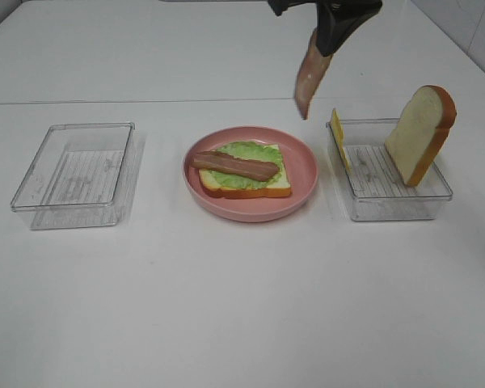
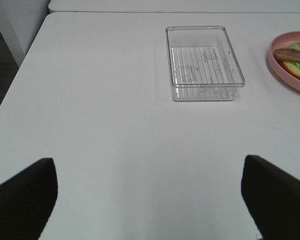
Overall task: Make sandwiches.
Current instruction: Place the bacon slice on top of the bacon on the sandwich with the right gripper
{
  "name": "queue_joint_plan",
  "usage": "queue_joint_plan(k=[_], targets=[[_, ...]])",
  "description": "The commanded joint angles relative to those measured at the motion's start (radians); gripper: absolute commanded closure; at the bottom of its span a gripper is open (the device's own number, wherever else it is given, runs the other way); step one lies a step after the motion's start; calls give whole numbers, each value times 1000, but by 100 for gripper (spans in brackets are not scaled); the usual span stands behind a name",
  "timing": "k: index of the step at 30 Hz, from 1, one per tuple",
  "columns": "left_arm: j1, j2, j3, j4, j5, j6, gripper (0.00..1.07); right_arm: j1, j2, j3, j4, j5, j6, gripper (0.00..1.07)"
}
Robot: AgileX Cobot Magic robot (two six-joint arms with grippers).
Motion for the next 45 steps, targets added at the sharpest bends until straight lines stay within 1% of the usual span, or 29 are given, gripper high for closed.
queue_joint_plan(k=[1,3,5,6,8,11,13,22,23,24,25,26,27,28,29,30,31,32,33,34,36,37,45], targets=[[2,-13,1,-9,-4,0,16,45,3,-7,77,-21,5,107],[2,-13,1,-9,-4,0,16,49,8,-7,97,-40,5,107],[2,-13,1,-9,-4,0,16,68,45,-7,196,-84,-7,107],[2,-13,1,-9,-4,0,16,68,45,-7,196,-84,-7,107],[2,-13,1,-9,-4,0,16,80,83,-7,264,-118,-27,107],[2,-13,1,-9,-4,0,16,82,96,-7,284,-128,-37,107],[1,-13,1,-9,-4,0,16,99,152,-7,349,-161,-61,107],[1,-13,1,-9,-4,0,16,113,231,-7,362,-182,-106,107],[1,-13,1,-9,-4,0,16,112,239,-7,349,-184,-106,107],[1,-13,1,-9,-4,0,16,112,255,-7,298,-192,-106,107],[1,-13,1,-9,-4,0,16,112,255,-7,298,-192,-106,107],[1,-13,1,-9,-4,0,16,112,267,-7,226,-198,-96,107],[1,-13,1,-9,-4,0,16,112,267,-7,226,-198,-96,107],[1,-13,1,-9,-4,0,16,112,273,-7,190,-203,-87,107],[1,-13,1,-9,-4,0,16,112,283,-7,116,-211,-65,107],[1,-13,1,-9,-4,0,16,112,283,-7,116,-211,-65,107],[1,-13,1,-9,-4,0,16,112,291,-7,46,-224,-43,107],[1,-13,1,-9,-4,0,16,112,295,-7,11,-229,-34,107],[1,-13,1,-9,-4,0,16,112,295,-7,11,-229,-34,107],[1,-13,1,-9,-4,0,16,112,304,-7,-38,-240,-21,107],[1,-13,1,-9,-4,0,16,112,309,-7,-59,-245,-17,107],[1,-13,1,-9,-4,0,16,112,319,-7,-93,-251,-9,107],[1,-13,1,-9,-4,0,16,112,358,-7,-151,-259,-9,107]])
